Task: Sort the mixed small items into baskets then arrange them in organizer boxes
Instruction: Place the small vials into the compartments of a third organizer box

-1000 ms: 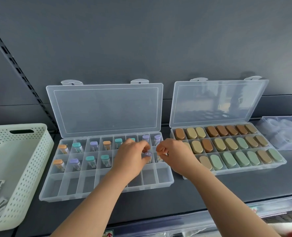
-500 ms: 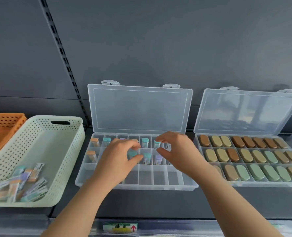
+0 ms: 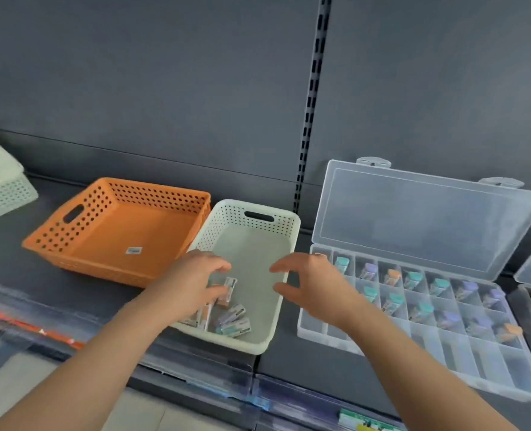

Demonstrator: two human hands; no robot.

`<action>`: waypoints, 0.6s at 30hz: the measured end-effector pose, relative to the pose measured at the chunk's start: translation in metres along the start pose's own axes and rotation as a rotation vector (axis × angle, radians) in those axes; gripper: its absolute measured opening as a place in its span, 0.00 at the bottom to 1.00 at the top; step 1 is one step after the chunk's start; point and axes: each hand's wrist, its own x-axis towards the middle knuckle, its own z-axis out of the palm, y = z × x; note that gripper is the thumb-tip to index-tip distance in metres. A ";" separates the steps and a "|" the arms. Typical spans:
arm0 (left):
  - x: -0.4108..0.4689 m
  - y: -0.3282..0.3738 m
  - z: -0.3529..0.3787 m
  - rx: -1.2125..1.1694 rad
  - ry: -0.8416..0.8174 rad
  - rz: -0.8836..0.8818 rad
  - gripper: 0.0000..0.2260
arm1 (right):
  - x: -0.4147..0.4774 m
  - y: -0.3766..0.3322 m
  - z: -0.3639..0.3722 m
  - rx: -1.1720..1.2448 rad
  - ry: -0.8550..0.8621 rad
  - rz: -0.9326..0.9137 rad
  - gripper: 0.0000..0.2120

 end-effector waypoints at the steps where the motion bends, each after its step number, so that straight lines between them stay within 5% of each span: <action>1: 0.007 -0.006 0.000 0.028 -0.053 0.015 0.21 | 0.006 -0.004 0.005 -0.019 -0.017 0.011 0.14; 10: 0.047 -0.023 0.024 0.110 -0.321 0.134 0.23 | 0.032 -0.021 0.025 -0.085 -0.095 0.099 0.13; 18: 0.018 -0.046 -0.011 -0.205 0.019 0.103 0.08 | 0.054 -0.045 0.048 -0.128 -0.330 0.062 0.15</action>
